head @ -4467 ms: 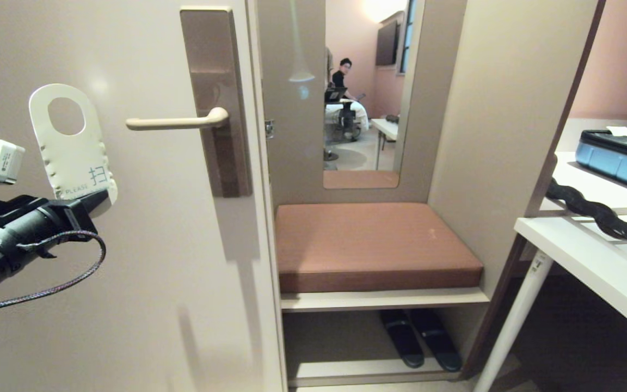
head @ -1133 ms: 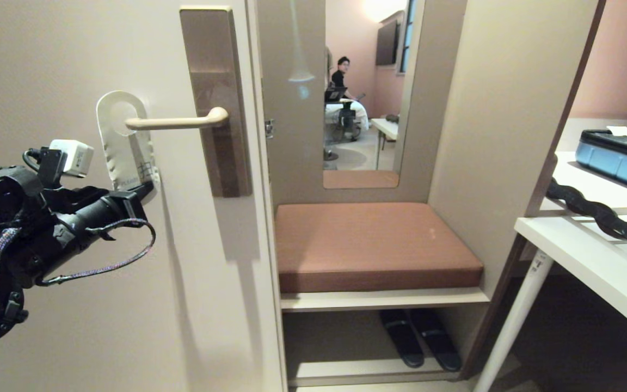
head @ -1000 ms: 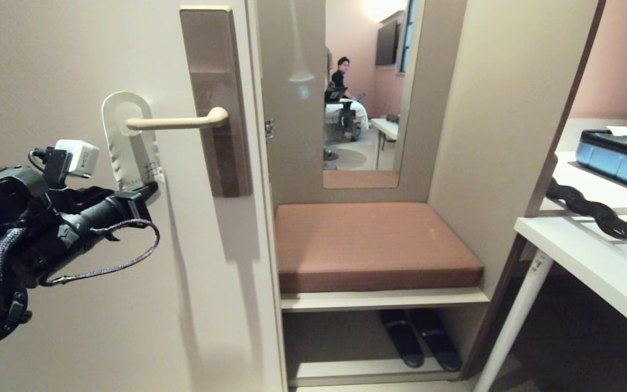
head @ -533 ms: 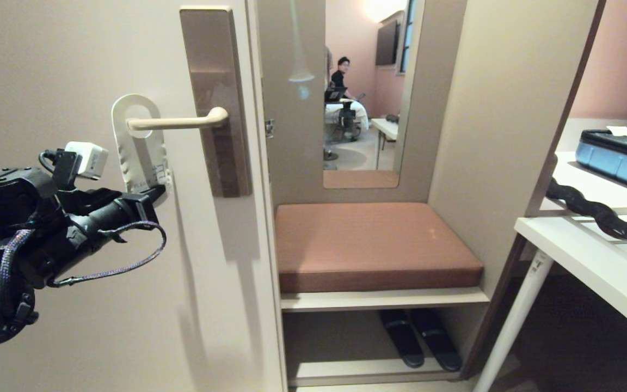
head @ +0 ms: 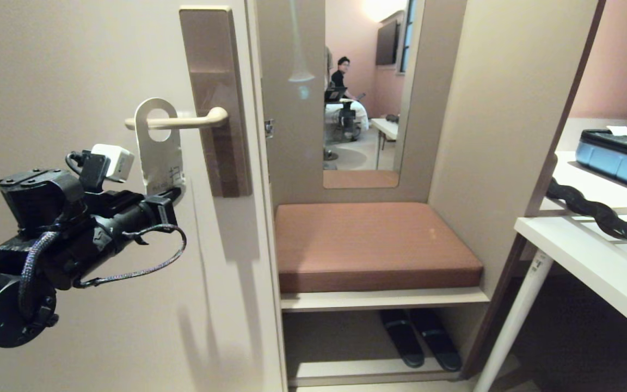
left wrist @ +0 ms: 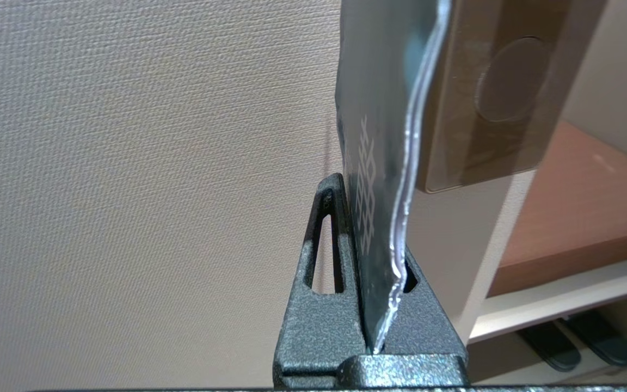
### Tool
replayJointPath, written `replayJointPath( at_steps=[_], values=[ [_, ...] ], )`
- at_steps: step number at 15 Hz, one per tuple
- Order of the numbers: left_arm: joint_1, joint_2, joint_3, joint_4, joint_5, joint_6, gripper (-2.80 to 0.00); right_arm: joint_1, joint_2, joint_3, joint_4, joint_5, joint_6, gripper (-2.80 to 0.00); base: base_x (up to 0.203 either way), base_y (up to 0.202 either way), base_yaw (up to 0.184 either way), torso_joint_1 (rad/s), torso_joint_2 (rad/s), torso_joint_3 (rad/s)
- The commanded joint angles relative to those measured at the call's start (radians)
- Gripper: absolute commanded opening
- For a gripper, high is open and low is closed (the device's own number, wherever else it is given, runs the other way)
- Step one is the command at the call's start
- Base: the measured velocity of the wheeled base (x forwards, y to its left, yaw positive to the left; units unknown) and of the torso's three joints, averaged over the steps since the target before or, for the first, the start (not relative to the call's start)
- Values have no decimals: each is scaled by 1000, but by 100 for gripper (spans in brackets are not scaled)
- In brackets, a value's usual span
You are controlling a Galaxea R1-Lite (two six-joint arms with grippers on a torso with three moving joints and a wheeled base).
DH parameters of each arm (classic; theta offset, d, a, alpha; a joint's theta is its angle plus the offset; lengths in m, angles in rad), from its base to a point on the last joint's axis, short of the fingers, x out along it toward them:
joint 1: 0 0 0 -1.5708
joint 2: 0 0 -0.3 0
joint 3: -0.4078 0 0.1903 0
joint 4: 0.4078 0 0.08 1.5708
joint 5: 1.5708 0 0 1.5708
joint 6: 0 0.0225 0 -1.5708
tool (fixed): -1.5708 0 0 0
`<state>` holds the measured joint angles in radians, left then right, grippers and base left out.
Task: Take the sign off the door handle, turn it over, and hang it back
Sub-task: Hang the sign back with the other side facing out
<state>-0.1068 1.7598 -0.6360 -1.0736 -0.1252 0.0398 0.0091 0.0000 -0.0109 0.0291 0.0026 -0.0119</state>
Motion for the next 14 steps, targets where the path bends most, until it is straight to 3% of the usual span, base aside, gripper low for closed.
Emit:
replayJointPath(
  at_steps=[1, 14],
  values=[
    [-20, 3, 1, -6, 25, 0, -280, 1, 0, 0, 0, 0, 0, -280, 0, 0, 0, 0, 0, 0],
    [-165, 4, -1, -6, 180, -3, -280, 0, 0, 0, 0, 0, 0, -280, 0, 0, 0, 0, 0, 0]
  ],
)
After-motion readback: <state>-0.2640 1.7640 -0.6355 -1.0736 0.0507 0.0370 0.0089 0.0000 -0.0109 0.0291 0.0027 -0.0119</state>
